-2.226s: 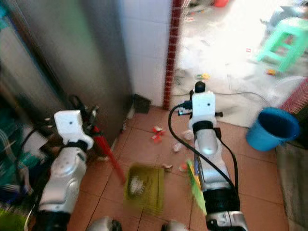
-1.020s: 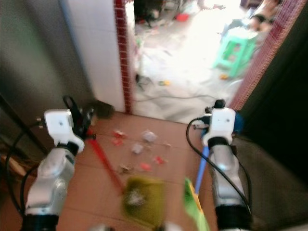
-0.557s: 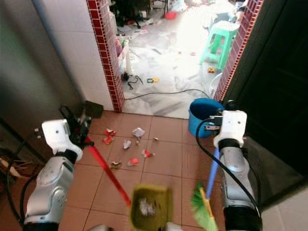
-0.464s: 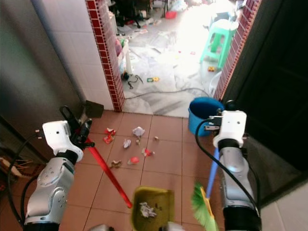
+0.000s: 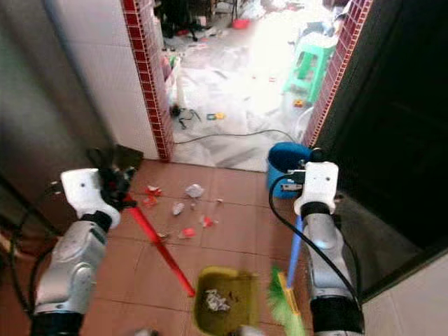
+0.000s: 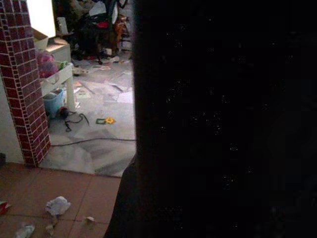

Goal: Sweep floor

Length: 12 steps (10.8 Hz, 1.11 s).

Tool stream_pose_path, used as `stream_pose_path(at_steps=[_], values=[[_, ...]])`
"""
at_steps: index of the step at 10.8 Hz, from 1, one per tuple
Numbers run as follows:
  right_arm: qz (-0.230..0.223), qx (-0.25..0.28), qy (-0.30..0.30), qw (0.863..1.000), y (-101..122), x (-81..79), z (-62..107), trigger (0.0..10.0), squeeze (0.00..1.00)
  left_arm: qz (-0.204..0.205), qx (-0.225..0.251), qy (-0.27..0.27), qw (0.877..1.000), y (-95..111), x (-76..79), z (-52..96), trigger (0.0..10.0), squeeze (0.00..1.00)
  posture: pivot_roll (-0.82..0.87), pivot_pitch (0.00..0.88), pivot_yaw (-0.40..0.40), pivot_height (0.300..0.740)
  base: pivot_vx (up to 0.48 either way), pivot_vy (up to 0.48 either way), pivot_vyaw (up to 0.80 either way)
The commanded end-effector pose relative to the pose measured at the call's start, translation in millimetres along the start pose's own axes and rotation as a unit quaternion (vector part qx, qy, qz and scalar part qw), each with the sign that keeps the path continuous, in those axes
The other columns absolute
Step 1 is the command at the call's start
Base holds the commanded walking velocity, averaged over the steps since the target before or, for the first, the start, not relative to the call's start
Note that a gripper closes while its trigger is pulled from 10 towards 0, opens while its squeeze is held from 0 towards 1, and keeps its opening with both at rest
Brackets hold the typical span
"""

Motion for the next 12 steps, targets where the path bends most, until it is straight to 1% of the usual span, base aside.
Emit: stream_pose_path(at_steps=[1, 2, 3, 4, 5, 6, 9, 10, 12], values=[[-0.013, -0.006, -0.004, 1.0, -3, -2.1, 0.2, 10.0, 0.0, 0.006, 0.012, 0.006, 1.0, 10, -4.1, -0.5, 10.0, 0.0, -0.12, 0.0, 0.054, 0.74, 0.0, 0.285, -0.8], [-0.016, 0.004, -0.011, 1.0, -1, -1.2, -0.7, 10.0, 0.0, 0.006, 0.011, -0.002, 1.0, 9, -1.1, -0.7, 10.0, 0.0, -0.12, 0.0, 0.079, 0.74, 0.0, 0.382, -0.8], [-0.02, 0.003, -0.02, 1.0, -2, 1.1, -2.2, 10.0, 0.0, 0.008, 0.01, -0.007, 1.0, 8, 1.8, -3.4, 10.0, 0.0, -0.12, 0.0, 0.086, 0.74, 0.0, 0.398, -0.8], [-0.027, 0.0, -0.022, 0.999, -4, 0.4, -4.1, 10.0, 0.0, 0.007, 0.016, -0.02, 1.0, 15, 9.2, -8.5, 10.0, 0.0, -0.12, 0.0, 0.085, 0.74, 0.0, 0.401, -0.74], [-0.025, 0.001, -0.017, 1.0, -3, -1.5, -4.6, 10.0, 0.0, 0.007, 0.019, -0.022, 1.0, 17, 10.4, -9.2, 10.0, 0.0, -0.12, 0.0, 0.084, 0.74, 0.0, 0.401, -0.74], [-0.016, 0.01, -0.004, 1.0, 2, -7.4, -6.9, 10.0, 0.0, 0.006, 0.021, -0.021, 1.0, 19, 11.0, -9.2, 10.0, 0.0, -0.11, 0.0, 0.077, 0.74, 0.0, 0.401, -0.69], [-0.014, 0.004, -0.008, 1.0, -1, -3.5, -5.5, 10.0, 0.0, 0.013, 0.015, -0.016, 1.0, 13, 14.5, -3.0, 10.0, 0.0, -0.11, 0.0, 0.056, 0.74, 0.0, 0.387, -0.65], [-0.019, -0.008, -0.015, 1.0, -10, -1.4, -3.1, 10.0, 0.0, 0.016, 0.014, -0.015, 1.0, 13, 16.4, -2.7, 10.0, 0.0, -0.1, 0.0, 0.054, 0.74, 0.0, 0.247, -0.49], [-0.025, -0.007, -0.007, 1.0, -11, -8.3, -4.7, 10.0, 0.0, 0.016, 0.018, -0.007, 1.0, 12, 13.3, -4.4, 10.0, 0.0, -0.1, 0.0, 0.053, 0.74, 0.0, 0.0, 0.0]])
Point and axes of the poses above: a point about 5 cm out from each wrist's last joint towards the gripper, its own z axis pointing back from the gripper into the wrist, its own y axis along the axis of the wrist's last joint, x = y × z, the point moved 6 cm from there along -z, pointing out of the wrist towards the gripper, and after that the axes turned 10 degrees about -z, right-handed, at the moved point
